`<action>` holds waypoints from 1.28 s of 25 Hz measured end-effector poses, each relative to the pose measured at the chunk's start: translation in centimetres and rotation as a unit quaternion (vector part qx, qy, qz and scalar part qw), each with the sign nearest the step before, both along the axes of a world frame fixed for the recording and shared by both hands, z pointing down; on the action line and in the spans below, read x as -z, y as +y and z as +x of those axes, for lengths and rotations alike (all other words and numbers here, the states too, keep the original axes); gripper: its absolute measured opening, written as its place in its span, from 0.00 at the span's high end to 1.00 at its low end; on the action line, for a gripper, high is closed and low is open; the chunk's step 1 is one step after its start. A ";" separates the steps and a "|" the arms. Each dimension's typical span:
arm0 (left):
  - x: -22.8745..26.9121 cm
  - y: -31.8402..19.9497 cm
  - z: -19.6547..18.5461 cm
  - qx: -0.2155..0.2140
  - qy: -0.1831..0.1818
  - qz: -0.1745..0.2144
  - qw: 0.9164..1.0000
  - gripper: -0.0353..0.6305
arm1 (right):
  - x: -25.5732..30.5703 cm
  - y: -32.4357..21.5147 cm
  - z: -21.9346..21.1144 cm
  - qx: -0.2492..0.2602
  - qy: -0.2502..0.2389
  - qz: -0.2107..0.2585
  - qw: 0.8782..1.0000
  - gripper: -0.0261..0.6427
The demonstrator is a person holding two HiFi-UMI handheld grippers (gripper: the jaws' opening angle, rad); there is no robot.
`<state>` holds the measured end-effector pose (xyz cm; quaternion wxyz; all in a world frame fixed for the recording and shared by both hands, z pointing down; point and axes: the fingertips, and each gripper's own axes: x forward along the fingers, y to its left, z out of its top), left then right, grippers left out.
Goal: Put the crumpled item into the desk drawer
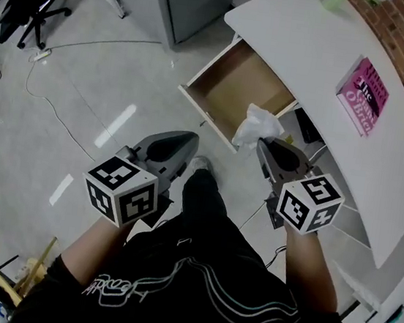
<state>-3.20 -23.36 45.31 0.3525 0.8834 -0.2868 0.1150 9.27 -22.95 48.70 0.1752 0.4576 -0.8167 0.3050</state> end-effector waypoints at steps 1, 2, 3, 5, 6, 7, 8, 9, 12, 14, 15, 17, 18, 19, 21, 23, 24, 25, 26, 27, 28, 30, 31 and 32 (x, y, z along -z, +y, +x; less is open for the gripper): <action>-0.5 -1.0 0.0 0.004 0.000 -0.005 1.000 0.91 | -0.8 -1.2 0.1 0.003 0.004 -0.007 1.000 0.89; -0.9 -2.1 0.1 0.008 0.001 -0.009 1.000 0.91 | -1.7 -2.3 0.2 0.007 0.008 -0.013 1.000 0.89; -1.4 -3.1 0.0 0.011 0.000 -0.011 1.000 0.91 | -2.5 -3.5 0.2 0.011 0.013 -0.018 1.000 0.89; -2.4 -5.3 0.0 0.020 -0.003 -0.014 1.000 0.91 | -4.3 -5.7 0.3 0.020 0.027 -0.026 0.999 0.89; -2.9 -6.4 -0.1 0.025 -0.005 -0.014 1.000 0.91 | -5.2 -6.7 0.4 0.024 0.034 -0.029 0.999 0.89; -3.5 -7.4 -0.2 0.031 -0.006 -0.016 0.999 0.91 | -6.0 -7.8 0.5 0.027 0.042 -0.032 0.998 0.89; -4.0 -8.2 -0.3 0.037 -0.005 -0.021 0.999 0.91 | -7.0 -8.7 0.5 0.030 0.049 -0.036 0.998 0.89; -4.7 -8.9 -0.5 0.042 -0.005 -0.027 0.999 0.91 | -7.9 -9.5 0.4 0.034 0.057 -0.041 0.997 0.89; -6.4 -10.1 -0.9 0.055 -0.005 -0.043 0.998 0.91 | -10.8 -11.3 0.1 0.049 0.076 -0.056 0.994 0.89; -7.4 -10.7 -1.0 0.060 -0.007 -0.051 0.997 0.91 | -12.6 -12.2 -0.3 0.060 0.088 -0.064 0.992 0.89; -7.8 -10.9 -1.1 0.062 -0.007 -0.054 0.997 0.91 | -13.4 -12.6 -0.5 0.067 0.096 -0.067 0.991 0.89; -8.6 -11.2 -1.3 0.066 -0.008 -0.060 0.996 0.91 | -15.3 -13.3 -0.7 0.078 0.111 -0.075 0.988 0.89; -9.0 -11.4 -1.3 0.067 -0.009 -0.062 0.996 0.91 | -16.2 -13.7 -0.9 0.082 0.117 -0.080 0.987 0.89; -9.4 -11.6 -1.4 0.069 -0.010 -0.065 0.995 0.91 | -17.2 -14.1 -0.9 0.085 0.122 -0.086 0.985 0.89; -10.1 -12.1 -1.5 0.072 -0.011 -0.069 0.995 0.91 | -19.1 -14.8 -1.1 0.091 0.132 -0.100 0.982 0.88; -10.8 -12.5 -1.7 0.077 -0.010 -0.074 0.994 0.91 | -21.1 -15.4 -1.0 0.097 0.142 -0.114 0.978 0.88; -11.2 -12.7 -1.8 0.080 -0.010 -0.077 0.994 0.91 | -22.0 -15.7 -1.0 0.099 0.147 -0.121 0.977 0.89; -11.6 -12.8 -1.9 0.083 -0.011 -0.080 0.993 0.91 | -23.0 -16.0 -1.0 0.100 0.151 -0.128 0.975 0.88; -12.0 -13.0 -2.1 0.086 -0.012 -0.083 0.993 0.91 | -23.9 -16.3 -1.0 0.102 0.154 -0.135 0.973 0.89; -12.5 -13.1 -2.3 0.088 -0.014 -0.087 0.992 0.91 | -24.9 -16.5 -1.1 0.105 0.157 -0.143 0.972 0.89; -13.0 -13.2 -2.4 0.090 -0.016 -0.091 0.992 0.91 | -25.9 -16.7 -1.2 0.108 0.160 -0.151 0.970 0.89; -13.9 -13.8 -2.7 0.092 -0.017 -0.096 0.991 0.91 | -27.6 -17.3 -1.2 0.113 0.170 -0.164 0.965 0.88; -14.2 -14.0 -2.9 0.094 -0.015 -0.098 0.991 0.91 | -28.4 -17.6 -1.1 0.115 0.177 -0.170 0.963 0.88; -14.6 -14.2 -3.0 0.097 -0.014 -0.102 0.990 0.91 | -29.3 -17.8 -1.0 0.117 0.182 -0.178 0.960 0.88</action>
